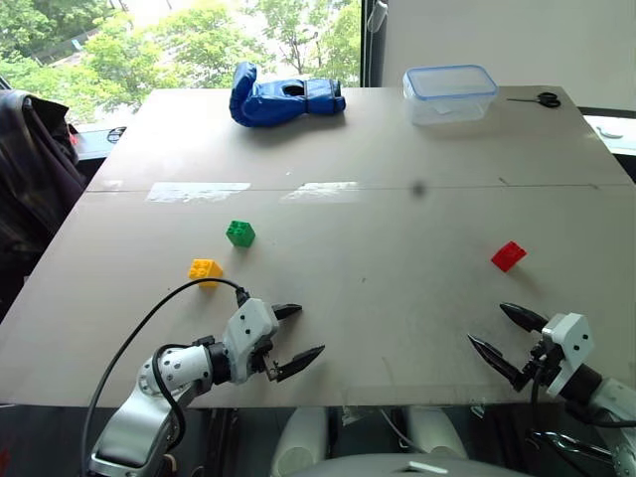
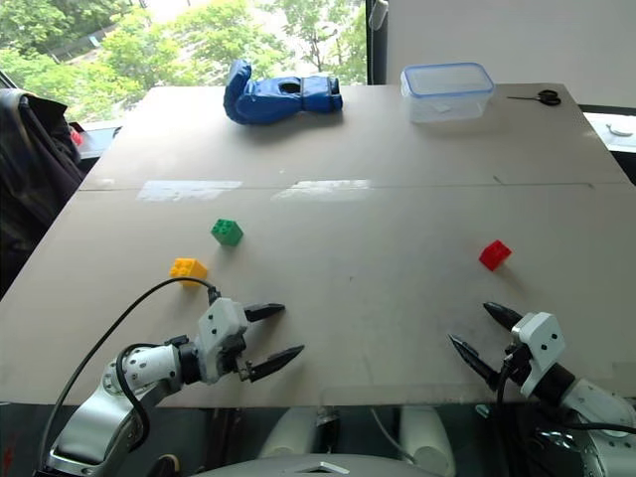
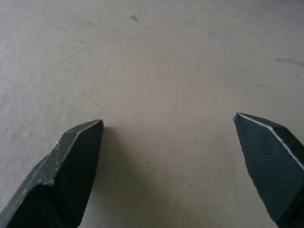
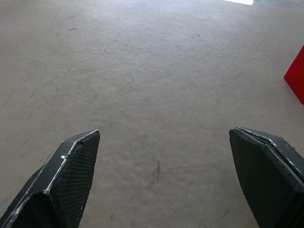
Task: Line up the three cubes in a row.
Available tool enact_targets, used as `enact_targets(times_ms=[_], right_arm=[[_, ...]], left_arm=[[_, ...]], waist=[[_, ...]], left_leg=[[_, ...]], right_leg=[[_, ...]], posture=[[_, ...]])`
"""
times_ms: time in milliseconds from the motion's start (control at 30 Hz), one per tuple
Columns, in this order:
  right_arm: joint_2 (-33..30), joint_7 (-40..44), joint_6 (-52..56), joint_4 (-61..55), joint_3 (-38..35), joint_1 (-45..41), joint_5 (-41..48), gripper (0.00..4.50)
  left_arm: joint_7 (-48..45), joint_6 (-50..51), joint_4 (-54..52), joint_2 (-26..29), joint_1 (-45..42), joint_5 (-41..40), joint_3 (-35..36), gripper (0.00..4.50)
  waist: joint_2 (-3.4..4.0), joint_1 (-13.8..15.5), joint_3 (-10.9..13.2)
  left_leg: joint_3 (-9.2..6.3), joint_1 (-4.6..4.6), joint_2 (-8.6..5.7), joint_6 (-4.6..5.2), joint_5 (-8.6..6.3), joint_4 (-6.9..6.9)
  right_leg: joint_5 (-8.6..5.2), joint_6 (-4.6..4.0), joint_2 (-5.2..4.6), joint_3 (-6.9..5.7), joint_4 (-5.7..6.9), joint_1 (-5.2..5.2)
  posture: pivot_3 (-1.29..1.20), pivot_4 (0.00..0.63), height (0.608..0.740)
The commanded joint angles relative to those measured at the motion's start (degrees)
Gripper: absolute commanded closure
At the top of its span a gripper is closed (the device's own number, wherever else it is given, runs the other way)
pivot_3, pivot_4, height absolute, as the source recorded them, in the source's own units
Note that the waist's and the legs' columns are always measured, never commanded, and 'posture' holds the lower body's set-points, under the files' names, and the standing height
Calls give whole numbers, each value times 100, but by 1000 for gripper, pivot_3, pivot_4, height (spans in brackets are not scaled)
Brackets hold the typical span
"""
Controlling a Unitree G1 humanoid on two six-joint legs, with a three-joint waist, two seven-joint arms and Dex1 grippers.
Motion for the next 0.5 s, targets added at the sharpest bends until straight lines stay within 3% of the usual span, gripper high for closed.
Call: enact_targets(times_ms=[33, 500], right_arm=[[37, -15, -99, -86, -23, -8, -24, 32], [56, 27, -197, 77, 41, -173, -167, 32]], left_arm=[[31, -8, -113, -3, -44, -39, 69, 0], [88, 68, -77, -149, -90, -96, 168, 0]], waist=[[0, 0, 0], [0, -10, 0]], left_leg=[[0, 0, 0, 0, 0, 0], [0, 0, 0, 0, 0, 0]], right_leg=[[0, 0, 0, 0, 0, 0], [1, 0, 0, 0, 1, 0]], posture=[[0, 150, 740], [0, 150, 740]])
